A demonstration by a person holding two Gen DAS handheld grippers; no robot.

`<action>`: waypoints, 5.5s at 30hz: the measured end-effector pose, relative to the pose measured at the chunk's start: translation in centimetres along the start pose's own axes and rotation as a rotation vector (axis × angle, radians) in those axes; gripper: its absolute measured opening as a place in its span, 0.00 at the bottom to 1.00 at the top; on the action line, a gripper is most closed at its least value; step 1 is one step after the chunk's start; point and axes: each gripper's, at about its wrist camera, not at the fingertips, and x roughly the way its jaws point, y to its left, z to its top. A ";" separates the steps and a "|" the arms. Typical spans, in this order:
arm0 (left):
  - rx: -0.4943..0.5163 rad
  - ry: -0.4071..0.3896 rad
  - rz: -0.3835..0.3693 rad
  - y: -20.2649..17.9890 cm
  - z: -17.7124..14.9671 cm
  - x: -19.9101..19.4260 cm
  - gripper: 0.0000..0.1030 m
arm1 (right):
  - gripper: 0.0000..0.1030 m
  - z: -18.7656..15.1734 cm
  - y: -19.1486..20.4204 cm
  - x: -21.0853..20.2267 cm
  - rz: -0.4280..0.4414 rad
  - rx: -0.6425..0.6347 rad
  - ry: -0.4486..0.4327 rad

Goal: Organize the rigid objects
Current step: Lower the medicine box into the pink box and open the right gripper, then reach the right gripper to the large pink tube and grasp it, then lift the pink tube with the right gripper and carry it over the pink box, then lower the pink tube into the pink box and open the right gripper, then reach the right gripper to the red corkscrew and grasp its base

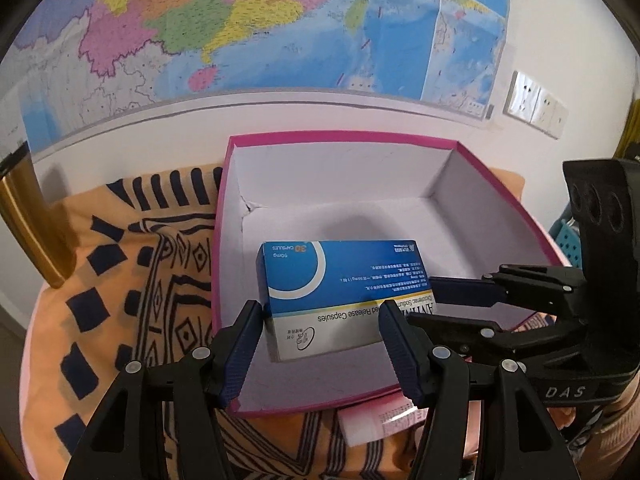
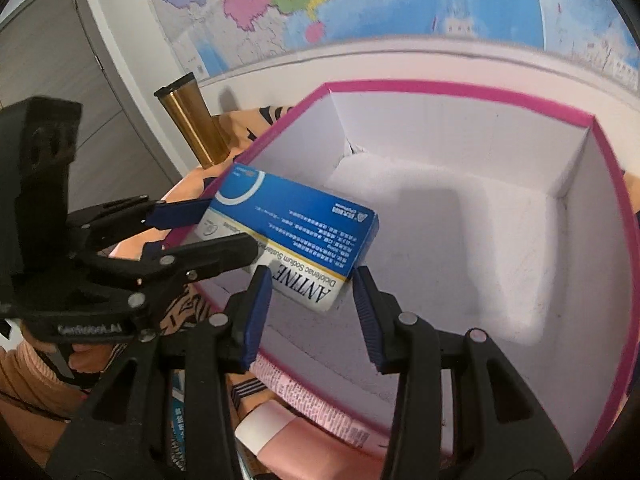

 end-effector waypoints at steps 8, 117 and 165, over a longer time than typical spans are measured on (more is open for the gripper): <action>-0.008 -0.060 0.061 0.0 -0.4 -1.4 0.60 | 0.44 -0.2 -0.5 0.0 0.015 0.028 0.001; -0.024 0.074 -0.245 -5.3 0.9 3.0 0.50 | 0.44 -2.4 -6.7 -10.6 -0.277 0.113 -0.112; 0.095 0.012 -0.355 -9.7 -11.3 -3.6 0.55 | 0.48 -17.6 -3.5 -10.5 -0.147 0.297 0.022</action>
